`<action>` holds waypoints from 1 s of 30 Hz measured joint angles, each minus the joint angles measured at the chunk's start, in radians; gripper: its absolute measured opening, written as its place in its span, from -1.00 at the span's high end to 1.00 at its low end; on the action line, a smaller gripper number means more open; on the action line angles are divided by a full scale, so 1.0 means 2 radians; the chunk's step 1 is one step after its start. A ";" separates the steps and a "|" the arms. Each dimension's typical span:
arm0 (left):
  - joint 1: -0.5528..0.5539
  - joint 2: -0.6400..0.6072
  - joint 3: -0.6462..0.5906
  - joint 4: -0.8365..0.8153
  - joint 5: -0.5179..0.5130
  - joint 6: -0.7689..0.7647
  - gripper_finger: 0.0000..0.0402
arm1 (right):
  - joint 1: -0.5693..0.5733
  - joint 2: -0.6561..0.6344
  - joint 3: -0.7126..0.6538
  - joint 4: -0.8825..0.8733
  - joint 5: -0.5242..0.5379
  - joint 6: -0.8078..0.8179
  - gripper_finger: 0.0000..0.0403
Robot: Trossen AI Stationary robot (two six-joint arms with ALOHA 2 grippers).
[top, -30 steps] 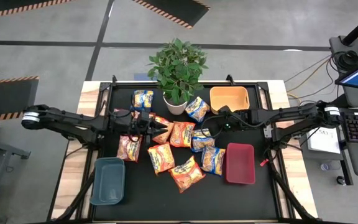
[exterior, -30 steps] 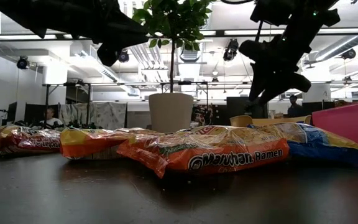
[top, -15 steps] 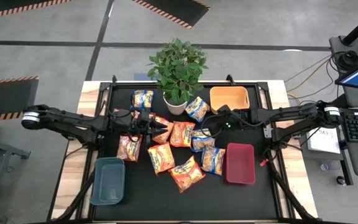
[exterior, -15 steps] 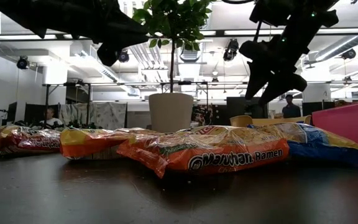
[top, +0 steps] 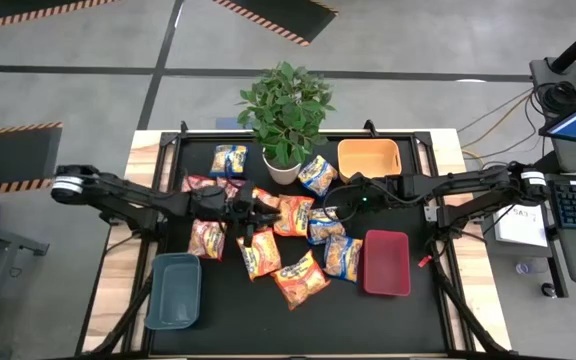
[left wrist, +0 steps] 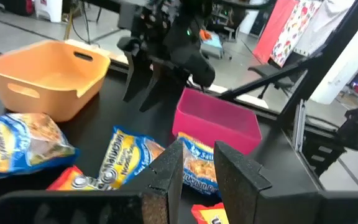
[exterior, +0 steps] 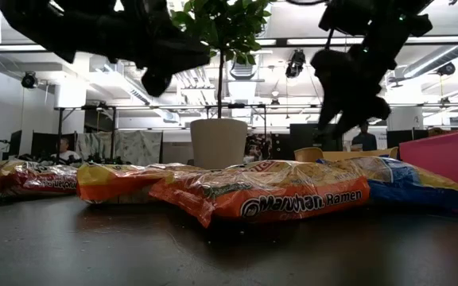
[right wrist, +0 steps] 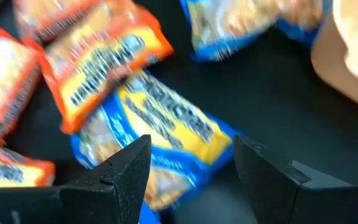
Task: Sort Maruchan noodles
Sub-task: Put the blue noodle pack into the pink bin
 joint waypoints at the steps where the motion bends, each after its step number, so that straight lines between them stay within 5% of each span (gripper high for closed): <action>1: -0.002 0.011 0.004 0.000 0.000 0.000 0.63 | 0.000 0.000 -0.002 -0.008 -0.002 0.004 -0.08; 9: -0.006 0.103 0.058 0.003 0.000 0.017 0.63 | 0.000 0.000 -0.042 -0.007 -0.022 0.029 -0.08; 30: -0.006 0.322 0.172 0.001 0.000 0.044 0.63 | -0.012 0.000 -0.130 0.159 -0.034 0.045 -0.08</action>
